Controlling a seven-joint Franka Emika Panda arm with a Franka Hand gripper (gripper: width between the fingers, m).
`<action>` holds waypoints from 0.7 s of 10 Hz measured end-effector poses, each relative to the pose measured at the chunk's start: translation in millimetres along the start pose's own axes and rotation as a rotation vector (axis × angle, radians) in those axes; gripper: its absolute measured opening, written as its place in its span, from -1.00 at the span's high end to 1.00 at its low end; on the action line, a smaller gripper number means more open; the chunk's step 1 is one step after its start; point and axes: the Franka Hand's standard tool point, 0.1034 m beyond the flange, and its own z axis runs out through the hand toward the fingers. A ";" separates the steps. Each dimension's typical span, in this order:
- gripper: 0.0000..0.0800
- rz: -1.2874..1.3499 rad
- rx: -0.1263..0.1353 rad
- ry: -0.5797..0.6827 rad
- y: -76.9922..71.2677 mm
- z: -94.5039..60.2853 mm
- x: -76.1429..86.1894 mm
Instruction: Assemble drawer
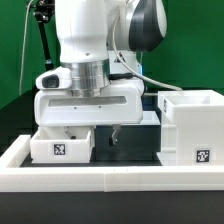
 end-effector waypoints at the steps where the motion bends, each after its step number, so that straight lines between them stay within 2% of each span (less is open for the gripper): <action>1: -0.62 -0.006 0.000 0.001 0.3 -0.1 0.3; 3: -0.03 -0.009 0.000 0.001 0.4 -0.3 0.7; 4: -0.03 -0.009 0.000 0.001 0.4 -0.3 0.7; 6: 0.85 -0.009 0.000 0.001 0.4 -0.3 0.7; 7: 0.85 -0.009 0.000 0.002 0.4 -0.4 0.9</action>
Offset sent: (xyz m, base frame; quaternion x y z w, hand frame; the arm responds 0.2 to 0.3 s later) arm 0.0000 0.0000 0.0000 0.0000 0.0000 0.0000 1.0000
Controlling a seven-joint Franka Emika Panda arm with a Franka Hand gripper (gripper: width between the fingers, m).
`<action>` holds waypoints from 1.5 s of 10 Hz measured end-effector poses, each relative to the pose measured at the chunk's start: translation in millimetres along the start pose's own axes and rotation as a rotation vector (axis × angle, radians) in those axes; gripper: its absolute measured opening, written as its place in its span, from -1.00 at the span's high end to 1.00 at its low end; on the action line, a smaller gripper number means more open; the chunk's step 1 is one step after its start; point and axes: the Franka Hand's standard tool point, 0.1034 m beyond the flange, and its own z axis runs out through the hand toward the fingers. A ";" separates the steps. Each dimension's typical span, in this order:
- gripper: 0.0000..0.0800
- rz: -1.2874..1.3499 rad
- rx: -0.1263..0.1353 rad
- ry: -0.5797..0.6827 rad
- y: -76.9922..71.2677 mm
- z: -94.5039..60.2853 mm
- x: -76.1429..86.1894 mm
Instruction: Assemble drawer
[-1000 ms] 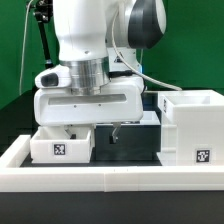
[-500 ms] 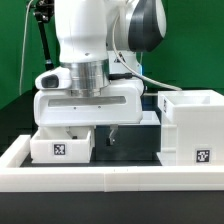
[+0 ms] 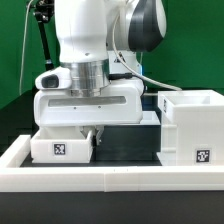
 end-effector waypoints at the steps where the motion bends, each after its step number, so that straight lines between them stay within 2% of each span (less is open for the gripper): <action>1: 0.90 0.000 0.000 0.000 0.0 0.0 0.0; 10: 0.89 -0.002 0.001 -0.001 -1.8 -1.5 0.6; 13: 0.89 -0.097 0.036 -0.038 -27.1 -31.5 4.2; 15: 0.89 -0.175 0.053 -0.051 -31.5 -44.1 8.4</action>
Offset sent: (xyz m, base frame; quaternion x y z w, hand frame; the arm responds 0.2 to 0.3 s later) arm 0.0000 0.0000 0.0000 0.0000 0.0000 0.0000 1.0000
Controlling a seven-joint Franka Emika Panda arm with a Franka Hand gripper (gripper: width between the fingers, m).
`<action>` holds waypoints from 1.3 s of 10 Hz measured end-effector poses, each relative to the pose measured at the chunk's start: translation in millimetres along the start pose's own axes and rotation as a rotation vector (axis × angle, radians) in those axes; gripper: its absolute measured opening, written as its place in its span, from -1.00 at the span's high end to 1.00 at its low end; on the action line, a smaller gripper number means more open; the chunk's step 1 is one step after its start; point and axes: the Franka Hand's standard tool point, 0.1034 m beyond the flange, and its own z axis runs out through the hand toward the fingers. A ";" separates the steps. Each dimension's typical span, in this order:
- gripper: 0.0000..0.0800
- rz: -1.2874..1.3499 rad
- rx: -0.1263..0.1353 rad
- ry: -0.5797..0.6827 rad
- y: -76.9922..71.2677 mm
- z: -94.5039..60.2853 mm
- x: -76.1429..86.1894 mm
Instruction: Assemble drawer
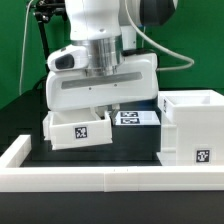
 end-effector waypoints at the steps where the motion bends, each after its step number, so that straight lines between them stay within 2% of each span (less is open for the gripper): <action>1: 0.89 -0.027 -0.002 -0.004 0.4 2.0 -1.2; 4: 0.89 -0.234 -0.006 -0.008 1.4 3.3 -1.6; 7: 0.89 -0.563 -0.035 -0.006 3.2 8.2 5.6; 9: 0.89 -0.805 -0.095 0.016 2.3 11.0 16.2; 13: 0.89 -1.024 -0.113 -0.002 5.9 12.1 14.9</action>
Offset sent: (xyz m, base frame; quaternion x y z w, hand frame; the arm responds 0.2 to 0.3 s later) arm 0.0000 0.0000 0.0000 0.0000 0.0000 -0.1296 0.9916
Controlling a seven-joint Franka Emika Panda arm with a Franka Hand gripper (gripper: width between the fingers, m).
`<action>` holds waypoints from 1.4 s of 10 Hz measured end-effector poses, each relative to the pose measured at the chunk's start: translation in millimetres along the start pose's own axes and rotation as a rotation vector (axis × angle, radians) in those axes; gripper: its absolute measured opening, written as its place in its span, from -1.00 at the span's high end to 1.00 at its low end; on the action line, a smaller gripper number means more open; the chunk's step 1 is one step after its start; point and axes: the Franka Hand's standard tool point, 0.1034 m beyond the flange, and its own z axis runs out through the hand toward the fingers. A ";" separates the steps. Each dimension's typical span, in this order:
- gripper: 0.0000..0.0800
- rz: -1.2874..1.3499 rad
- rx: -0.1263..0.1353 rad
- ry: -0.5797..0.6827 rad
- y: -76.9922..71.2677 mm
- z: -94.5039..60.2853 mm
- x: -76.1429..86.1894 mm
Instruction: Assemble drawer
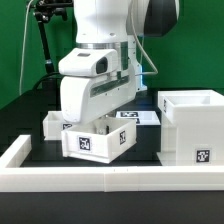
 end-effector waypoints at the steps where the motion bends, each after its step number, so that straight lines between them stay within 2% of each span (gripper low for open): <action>1: 0.89 -0.093 -0.007 -0.008 0.3 1.1 -1.3; 2: 0.89 -0.196 -0.035 -0.014 -1.3 4.2 0.5; 3: 0.89 -0.230 -0.038 -0.021 -6.3 6.6 5.5; 4: 0.89 -0.283 -0.056 -0.030 -5.8 7.2 11.0; 6: 0.89 -0.356 -0.059 -0.057 -8.6 11.4 24.1; 10: 0.89 -0.345 -0.057 -0.058 -7.7 12.6 19.2; 12: 0.89 -0.358 -0.050 -0.057 -11.1 16.2 22.6; 14: 0.89 -0.382 -0.044 -0.058 -8.2 18.3 28.0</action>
Offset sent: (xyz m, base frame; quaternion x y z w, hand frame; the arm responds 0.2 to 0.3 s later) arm 0.0035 0.0184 -0.0044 -0.0563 -0.0267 -0.1531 0.9862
